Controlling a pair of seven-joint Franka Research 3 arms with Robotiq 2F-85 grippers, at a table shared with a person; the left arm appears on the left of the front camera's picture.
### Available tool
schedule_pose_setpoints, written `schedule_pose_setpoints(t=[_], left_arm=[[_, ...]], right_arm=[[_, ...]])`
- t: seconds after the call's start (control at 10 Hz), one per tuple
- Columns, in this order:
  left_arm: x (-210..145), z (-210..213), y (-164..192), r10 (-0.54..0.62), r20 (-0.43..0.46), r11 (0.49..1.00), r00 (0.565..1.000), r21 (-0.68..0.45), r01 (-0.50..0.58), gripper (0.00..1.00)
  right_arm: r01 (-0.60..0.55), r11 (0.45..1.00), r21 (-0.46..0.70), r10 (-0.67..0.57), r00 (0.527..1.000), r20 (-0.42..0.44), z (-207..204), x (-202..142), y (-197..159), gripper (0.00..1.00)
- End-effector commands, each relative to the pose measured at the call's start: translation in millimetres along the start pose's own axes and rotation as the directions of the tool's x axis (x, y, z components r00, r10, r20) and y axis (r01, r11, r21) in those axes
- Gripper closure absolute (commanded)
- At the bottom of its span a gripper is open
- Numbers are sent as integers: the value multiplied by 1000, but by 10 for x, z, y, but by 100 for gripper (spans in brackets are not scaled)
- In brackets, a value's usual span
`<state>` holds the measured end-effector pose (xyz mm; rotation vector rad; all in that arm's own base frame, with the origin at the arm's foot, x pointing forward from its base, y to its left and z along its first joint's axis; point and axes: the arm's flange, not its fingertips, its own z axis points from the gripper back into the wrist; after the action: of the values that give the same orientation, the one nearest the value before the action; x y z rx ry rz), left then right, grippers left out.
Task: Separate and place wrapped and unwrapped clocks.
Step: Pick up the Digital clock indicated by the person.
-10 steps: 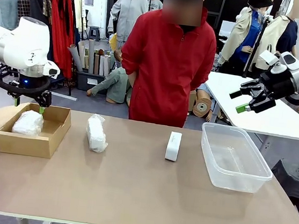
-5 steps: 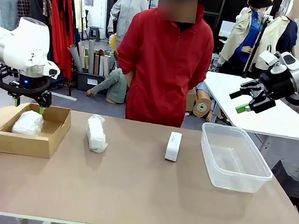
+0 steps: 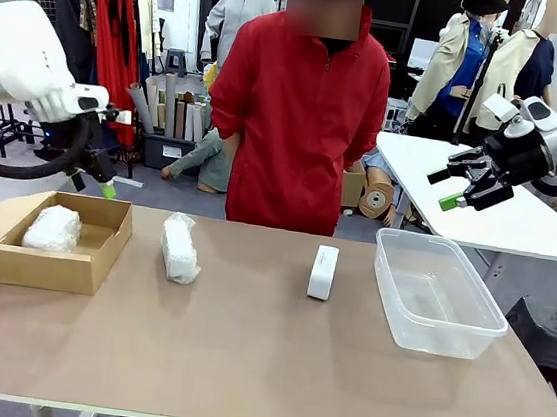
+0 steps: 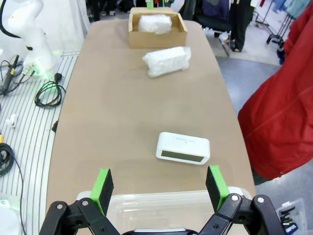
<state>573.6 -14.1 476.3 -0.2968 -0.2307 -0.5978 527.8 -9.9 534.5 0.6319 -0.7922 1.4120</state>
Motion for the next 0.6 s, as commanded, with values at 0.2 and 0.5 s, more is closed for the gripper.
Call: schedule_pose_setpoints(t=[0.2, 0.5], left_arm=[[-188, 428, -95, -440, 383, 843, 812, -136, 520, 0], [-215, 600, -153, -582, 575, 660, 575, -80, 747, 0]], right_arm=[[-2, 1000, -1, 2, 1000, 0, 7, 12, 4, 0], [-2, 1000, -1, 2, 1000, 0, 7, 12, 4, 0]])
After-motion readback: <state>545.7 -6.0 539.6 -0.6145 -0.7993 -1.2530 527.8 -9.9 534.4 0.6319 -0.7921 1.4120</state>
